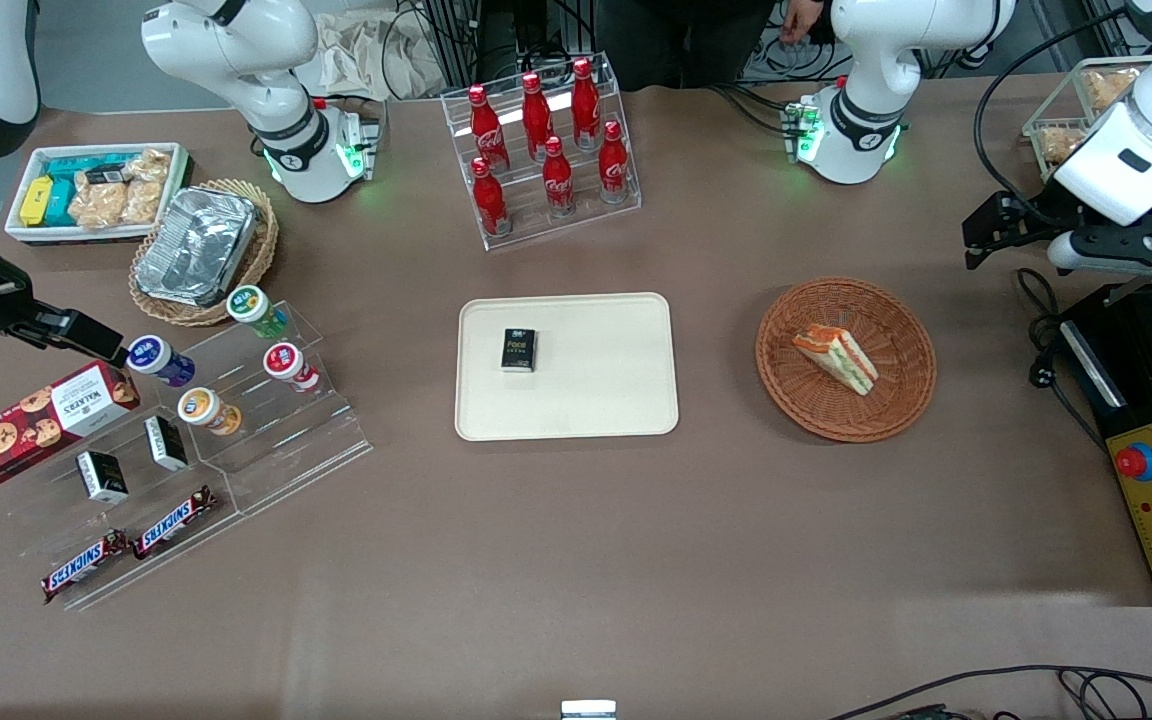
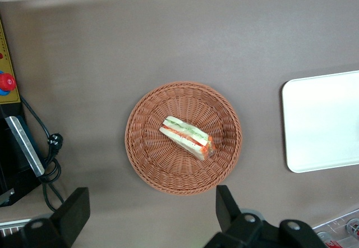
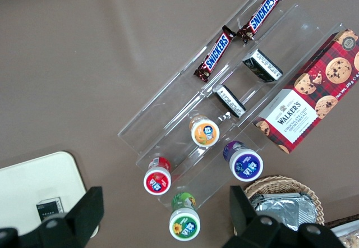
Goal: Place sandwich from basket to tray
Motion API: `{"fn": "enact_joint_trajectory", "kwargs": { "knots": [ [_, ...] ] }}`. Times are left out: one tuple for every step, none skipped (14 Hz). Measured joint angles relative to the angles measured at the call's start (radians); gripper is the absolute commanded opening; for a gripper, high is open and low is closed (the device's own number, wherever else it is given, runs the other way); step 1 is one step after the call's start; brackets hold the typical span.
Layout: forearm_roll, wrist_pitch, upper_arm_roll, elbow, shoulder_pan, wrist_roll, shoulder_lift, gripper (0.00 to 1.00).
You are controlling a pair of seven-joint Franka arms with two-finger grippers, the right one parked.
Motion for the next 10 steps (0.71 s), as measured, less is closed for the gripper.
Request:
{"fn": "enact_joint_trajectory", "kwargs": {
  "knots": [
    [0.000, 0.000, 0.000, 0.000, 0.000, 0.000, 0.000, 1.00],
    [0.000, 0.000, 0.000, 0.000, 0.000, 0.000, 0.000, 1.00],
    [0.000, 0.000, 0.000, 0.000, 0.000, 0.000, 0.000, 1.00],
    [0.000, 0.000, 0.000, 0.000, 0.000, 0.000, 0.000, 1.00],
    [0.000, 0.000, 0.000, 0.000, 0.000, 0.000, 0.000, 1.00],
    [0.000, 0.000, 0.000, 0.000, 0.000, 0.000, 0.000, 1.00],
    [0.000, 0.001, 0.000, 0.000, 0.000, 0.000, 0.000, 1.00],
    [0.000, 0.001, 0.000, 0.000, 0.000, -0.003, 0.001, 1.00],
    [0.000, 0.001, 0.000, 0.000, 0.000, -0.020, 0.002, 1.00],
    [0.000, 0.002, -0.001, 0.000, 0.000, -0.049, 0.003, 1.00]
  ]
}}
